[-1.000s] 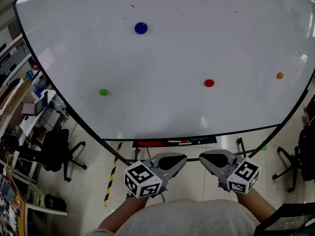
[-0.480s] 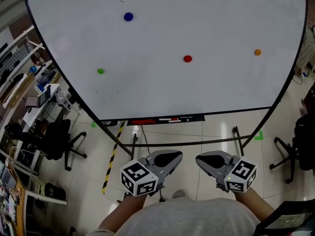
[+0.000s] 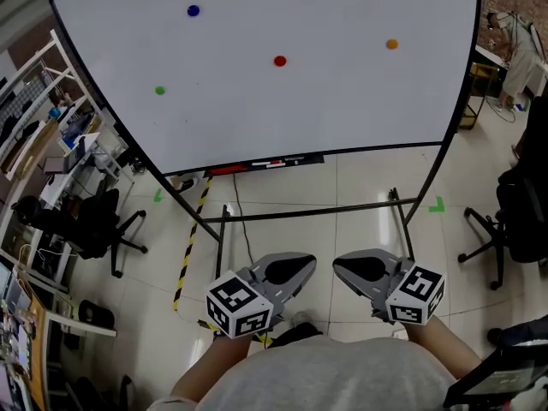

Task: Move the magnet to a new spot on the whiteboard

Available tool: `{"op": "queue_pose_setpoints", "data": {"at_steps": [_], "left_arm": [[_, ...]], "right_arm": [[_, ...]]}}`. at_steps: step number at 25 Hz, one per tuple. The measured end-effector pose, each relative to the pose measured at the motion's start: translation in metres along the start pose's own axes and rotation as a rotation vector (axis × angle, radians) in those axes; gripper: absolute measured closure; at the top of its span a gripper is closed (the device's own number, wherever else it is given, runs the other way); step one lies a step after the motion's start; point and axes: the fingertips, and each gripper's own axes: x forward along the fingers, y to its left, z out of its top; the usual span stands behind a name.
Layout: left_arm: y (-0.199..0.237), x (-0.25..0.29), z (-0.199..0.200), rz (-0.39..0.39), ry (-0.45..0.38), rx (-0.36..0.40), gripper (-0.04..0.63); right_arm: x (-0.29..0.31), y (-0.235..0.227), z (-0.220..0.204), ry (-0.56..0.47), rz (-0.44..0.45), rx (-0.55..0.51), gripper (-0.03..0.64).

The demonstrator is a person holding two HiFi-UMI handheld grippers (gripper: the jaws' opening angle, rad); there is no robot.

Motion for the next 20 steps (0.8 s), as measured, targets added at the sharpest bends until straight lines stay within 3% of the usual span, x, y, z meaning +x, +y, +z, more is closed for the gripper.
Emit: {"op": "queue_pose_setpoints", "data": {"at_steps": [9, 20], "left_arm": [[-0.031, -0.005, 0.005, -0.013, 0.025, 0.051, 0.614], [-0.035, -0.058, 0.011, -0.051, 0.019, 0.087, 0.614]], "right_arm": [[-0.017, 0.022, -0.003, -0.008, -0.035, 0.012, 0.614], [0.018, 0.062, 0.02, -0.011, -0.075, -0.022, 0.614]]}}
